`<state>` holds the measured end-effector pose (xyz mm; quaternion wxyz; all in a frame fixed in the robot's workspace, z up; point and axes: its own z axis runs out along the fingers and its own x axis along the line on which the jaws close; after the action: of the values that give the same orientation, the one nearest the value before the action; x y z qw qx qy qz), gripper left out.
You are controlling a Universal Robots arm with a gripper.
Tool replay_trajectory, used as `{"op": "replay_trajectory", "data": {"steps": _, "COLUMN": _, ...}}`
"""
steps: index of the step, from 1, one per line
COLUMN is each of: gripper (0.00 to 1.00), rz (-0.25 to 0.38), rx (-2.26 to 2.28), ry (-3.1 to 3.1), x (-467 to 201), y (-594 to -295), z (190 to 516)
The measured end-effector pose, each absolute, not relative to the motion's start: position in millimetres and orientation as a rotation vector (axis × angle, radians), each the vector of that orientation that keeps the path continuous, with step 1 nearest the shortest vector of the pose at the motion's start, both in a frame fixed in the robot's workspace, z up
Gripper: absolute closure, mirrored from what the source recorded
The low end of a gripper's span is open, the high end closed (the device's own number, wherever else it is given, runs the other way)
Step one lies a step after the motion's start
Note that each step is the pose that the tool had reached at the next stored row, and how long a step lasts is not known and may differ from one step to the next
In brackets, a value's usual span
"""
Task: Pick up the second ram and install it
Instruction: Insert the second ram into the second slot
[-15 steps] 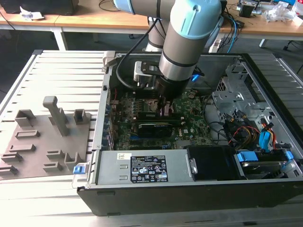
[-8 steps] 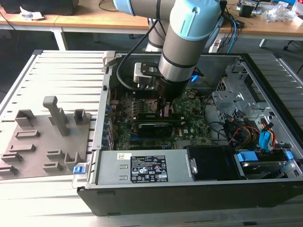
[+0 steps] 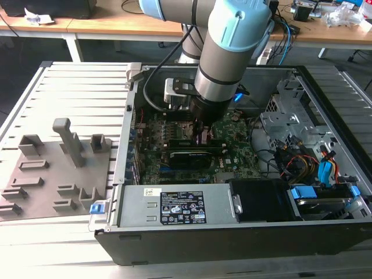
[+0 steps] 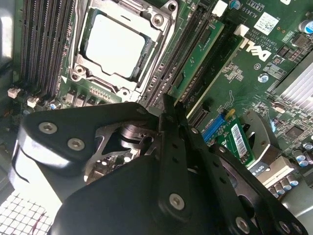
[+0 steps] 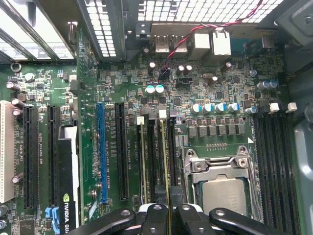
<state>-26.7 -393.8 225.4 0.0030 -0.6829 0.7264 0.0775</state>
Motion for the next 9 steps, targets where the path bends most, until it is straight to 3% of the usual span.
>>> {"op": "replay_trajectory", "data": {"steps": 9, "gripper": 0.86, "rz": 0.242, "rx": -2.140, "ry": 2.279, "x": -26.8, "y": -392.4, "z": 222.6}}
